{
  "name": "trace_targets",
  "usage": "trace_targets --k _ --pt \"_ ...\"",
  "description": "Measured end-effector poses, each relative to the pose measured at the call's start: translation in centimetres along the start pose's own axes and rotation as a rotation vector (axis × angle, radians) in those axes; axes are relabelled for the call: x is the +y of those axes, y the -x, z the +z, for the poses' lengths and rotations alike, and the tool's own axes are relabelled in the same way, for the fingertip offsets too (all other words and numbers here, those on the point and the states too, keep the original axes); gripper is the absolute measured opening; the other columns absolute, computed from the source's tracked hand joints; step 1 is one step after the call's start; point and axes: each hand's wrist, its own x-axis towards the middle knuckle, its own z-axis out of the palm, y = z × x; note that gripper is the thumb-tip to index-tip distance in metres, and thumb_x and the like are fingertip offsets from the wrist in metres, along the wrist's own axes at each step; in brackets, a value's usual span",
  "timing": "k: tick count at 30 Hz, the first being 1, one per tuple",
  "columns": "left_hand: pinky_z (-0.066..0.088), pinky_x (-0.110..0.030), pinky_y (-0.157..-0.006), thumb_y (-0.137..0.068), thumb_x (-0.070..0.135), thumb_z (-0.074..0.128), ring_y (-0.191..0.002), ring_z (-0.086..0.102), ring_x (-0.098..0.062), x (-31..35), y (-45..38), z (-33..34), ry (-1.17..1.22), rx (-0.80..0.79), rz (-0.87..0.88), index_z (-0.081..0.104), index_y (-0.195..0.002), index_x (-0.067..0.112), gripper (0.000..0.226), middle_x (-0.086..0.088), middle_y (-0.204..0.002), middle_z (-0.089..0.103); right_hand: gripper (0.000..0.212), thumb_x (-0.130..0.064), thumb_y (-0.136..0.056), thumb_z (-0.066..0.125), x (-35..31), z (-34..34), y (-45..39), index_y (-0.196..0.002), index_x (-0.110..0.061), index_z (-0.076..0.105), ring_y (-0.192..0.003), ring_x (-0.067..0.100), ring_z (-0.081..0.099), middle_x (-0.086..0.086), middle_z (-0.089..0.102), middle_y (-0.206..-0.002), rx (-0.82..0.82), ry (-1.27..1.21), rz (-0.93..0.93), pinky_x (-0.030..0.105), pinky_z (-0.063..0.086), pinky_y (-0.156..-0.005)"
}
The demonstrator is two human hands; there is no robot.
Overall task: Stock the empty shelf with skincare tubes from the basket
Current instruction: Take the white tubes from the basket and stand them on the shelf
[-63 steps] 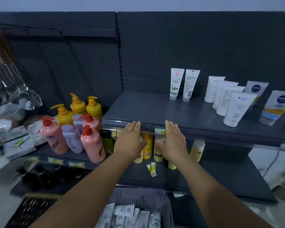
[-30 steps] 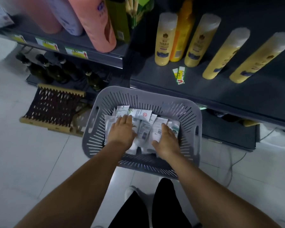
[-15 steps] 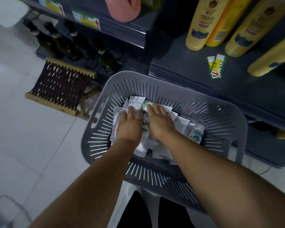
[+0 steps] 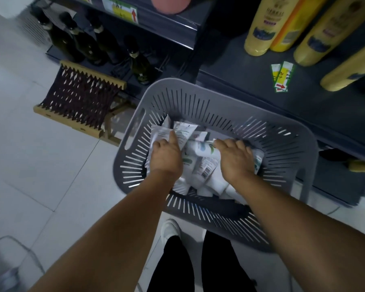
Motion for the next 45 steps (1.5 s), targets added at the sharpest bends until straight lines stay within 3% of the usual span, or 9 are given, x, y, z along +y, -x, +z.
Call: trace_targets --k 6,8,11,16,22,26,33,39,45 --pt "0.035 -0.04 -0.103 -0.093 0.016 0.044 -0.124 0.043 -0.036 0.1 -0.1 -0.3 0.041 -0.039 -0.015 0.032 -0.137 0.007 0.046 -0.02 -0.133 0.048 0.034 -0.007 -0.089 0.047 -2.0 0.7 1.7 -0.118 -0.02 0.06 -0.134 0.028 0.023 0.003 0.035 -0.143 -0.037 -0.376 0.155 0.034 0.027 -0.11" --pt "0.039 -0.039 -0.098 -0.093 0.016 0.047 -0.119 0.05 -0.035 0.6 -0.1 -0.3 0.07 -0.056 0.014 0.033 -0.137 0.009 0.046 -0.019 -0.127 0.053 0.043 -0.022 -0.092 0.055 -3.4 0.8 1.7 -0.134 -0.015 0.046 -0.141 0.029 0.012 0.008 0.018 -0.153 0.019 -0.519 0.333 0.038 0.023 -0.115" --pt "0.043 -0.04 -0.095 -0.092 0.016 0.054 -0.118 0.053 -0.036 1.5 -0.1 -0.1 0.138 -0.08 0.01 0.026 -0.142 0.008 0.057 -0.02 -0.128 0.053 0.093 -0.029 -0.084 0.07 -4.5 0.3 1.6 -0.15 -0.01 0.007 -0.145 0.033 0.001 0.014 -0.007 -0.158 0.029 -0.711 0.606 0.039 0.021 -0.116" --pt "0.043 -0.037 -0.097 -0.092 0.016 0.054 -0.122 0.051 -0.033 2.0 0.1 -0.1 0.123 -0.077 -0.026 0.029 -0.139 -0.002 0.056 -0.021 -0.133 0.049 0.118 -0.024 -0.076 0.079 -4.5 0.5 1.5 -0.15 -0.014 -0.013 -0.141 0.041 0.013 0.016 -0.001 -0.157 -0.061 -0.886 0.85 0.045 0.029 -0.112" --pt "0.047 -0.033 -0.091 -0.086 0.018 0.061 -0.116 0.057 -0.03 1.5 0.7 -0.5 0.229 -0.067 -0.056 0.048 -0.125 0.001 0.045 -0.017 -0.126 0.057 0.07 -0.01 -0.088 0.064 -5.4 1.8 1.0 -0.145 -0.003 0.023 -0.129 0.035 0.044 0.017 0.044 -0.143 -0.07 -0.767 0.715 0.038 0.043 -0.101" --pt "0.049 -0.033 -0.086 -0.083 0.022 0.066 -0.107 0.061 -0.028 0.6 1.8 -1.2 0.403 -0.016 -0.057 0.056 -0.117 0.005 0.039 -0.012 -0.116 0.064 0.03 -0.018 -0.087 0.065 -4.9 0.6 2.2 -0.116 -0.009 0.062 -0.106 0.026 0.064 0.008 0.066 -0.12 -0.017 -0.858 0.546 0.026 0.048 -0.075" --pt "0.04 -0.025 -0.069 -0.078 0.016 0.069 -0.082 0.058 -0.022 1.0 6.3 -7.7 0.731 0.151 0.077 0.053 -0.101 0.012 0.028 -0.002 -0.089 0.061 0.021 -0.019 -0.09 0.059 -4.2 -7.3 6.2 -0.11 -0.013 0.065 -0.094 0.022 0.066 0.005 0.07 -0.11 0.257 -1.126 0.423 0.034 0.053 -0.082" --pt "0.04 -0.02 -0.069 -0.08 0.013 0.072 -0.073 0.055 -0.005 3.1 10.9 -15.8 0.897 0.289 0.28 0.053 -0.116 0.017 0.041 0.013 -0.08 0.057 0.024 -0.02 -0.093 0.056 -4.1 -16.9 11.0 -0.116 -0.013 0.06 -0.096 0.018 0.064 0.002 0.068 -0.11 0.556 -1.184 0.235 0.037 0.053 -0.085" --pt "0.047 -0.021 -0.078 -0.076 0.013 0.077 -0.087 0.06 -0.008 6.3 14.5 -23.6 0.978 0.437 0.475 0.053 -0.12 0.017 0.051 0.009 -0.101 0.064 0.014 -0.016 -0.094 0.056 -2.4 -26.2 15.2 -0.107 -0.019 0.058 -0.092 0.012 0.063 -0.008 0.063 -0.1 0.794 -1.192 0.08 0.034 0.054 -0.081"
